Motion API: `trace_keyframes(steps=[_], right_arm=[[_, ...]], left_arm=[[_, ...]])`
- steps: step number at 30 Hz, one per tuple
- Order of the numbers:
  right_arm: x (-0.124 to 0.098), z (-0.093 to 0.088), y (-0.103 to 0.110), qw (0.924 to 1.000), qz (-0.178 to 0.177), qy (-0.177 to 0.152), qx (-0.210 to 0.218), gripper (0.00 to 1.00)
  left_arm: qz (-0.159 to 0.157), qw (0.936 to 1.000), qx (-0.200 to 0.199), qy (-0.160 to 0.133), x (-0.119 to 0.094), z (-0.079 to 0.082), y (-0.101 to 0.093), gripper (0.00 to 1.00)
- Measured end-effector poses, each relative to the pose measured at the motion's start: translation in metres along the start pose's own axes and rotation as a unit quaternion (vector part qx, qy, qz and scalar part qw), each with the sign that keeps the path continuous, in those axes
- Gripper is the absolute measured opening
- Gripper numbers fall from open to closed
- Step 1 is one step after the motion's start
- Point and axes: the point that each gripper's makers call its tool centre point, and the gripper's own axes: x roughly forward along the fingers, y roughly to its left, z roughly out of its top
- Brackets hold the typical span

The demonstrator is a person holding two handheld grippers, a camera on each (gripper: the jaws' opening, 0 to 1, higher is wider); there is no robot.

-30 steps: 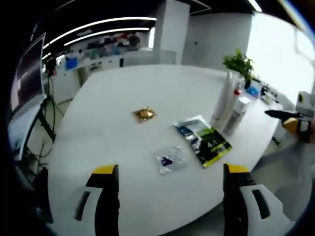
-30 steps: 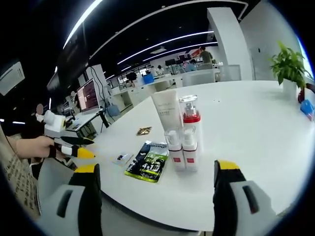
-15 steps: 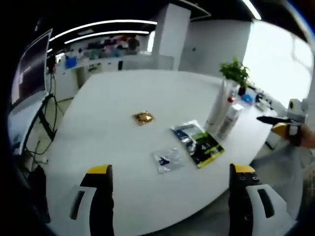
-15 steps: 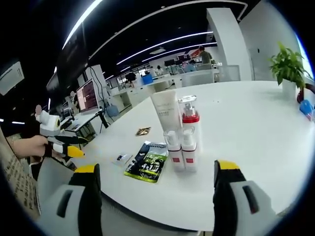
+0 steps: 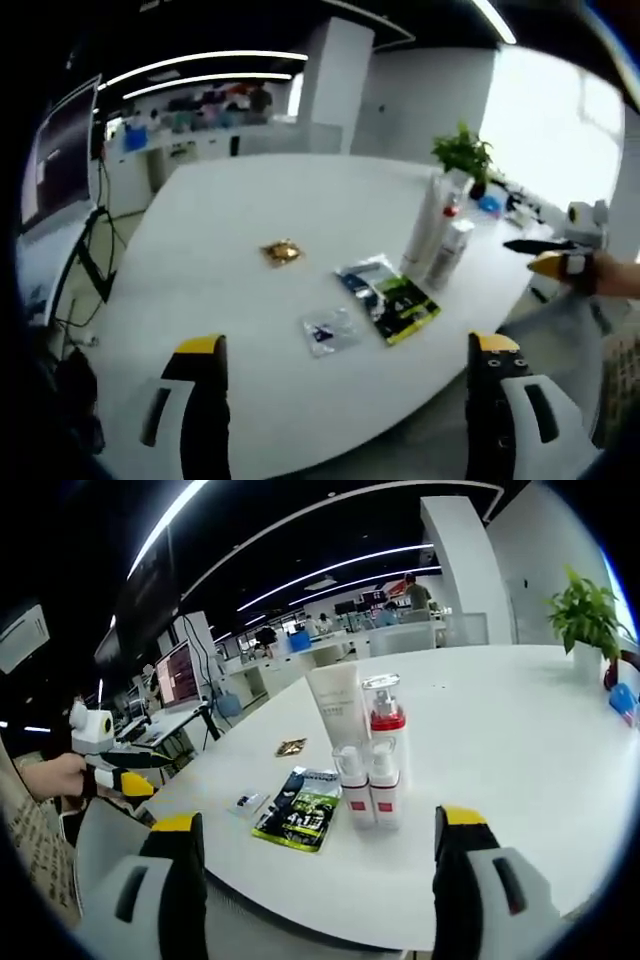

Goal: Arrange the skincare products in the storage area until every visible bottle or jar stands upright without overlapping.

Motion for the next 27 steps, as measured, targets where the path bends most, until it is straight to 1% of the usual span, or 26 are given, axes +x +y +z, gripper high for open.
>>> trace_keyframes(steps=[3, 9, 27], right_arm=[[0.0000, -0.0005, 0.0006, 1.0000, 0.001, 0.001, -0.001, 0.96], [-0.0001, -0.0010, 0.0014, 1.0000, 0.002, 0.002, -0.003, 0.96], [-0.0006, -0.0006, 0.0006, 1.0000, 0.001, 0.000, -0.001, 0.96]], left_arm=[[-0.001, 1.0000, -0.007, -0.001, 0.0007, -0.0001, 0.0004, 0.97], [0.003, 1.0000, -0.008, -0.002, 0.0003, -0.0008, 0.0011, 0.97], [0.014, 0.9996, -0.017, 0.020, 0.0034, -0.0064, 0.0057, 0.97]])
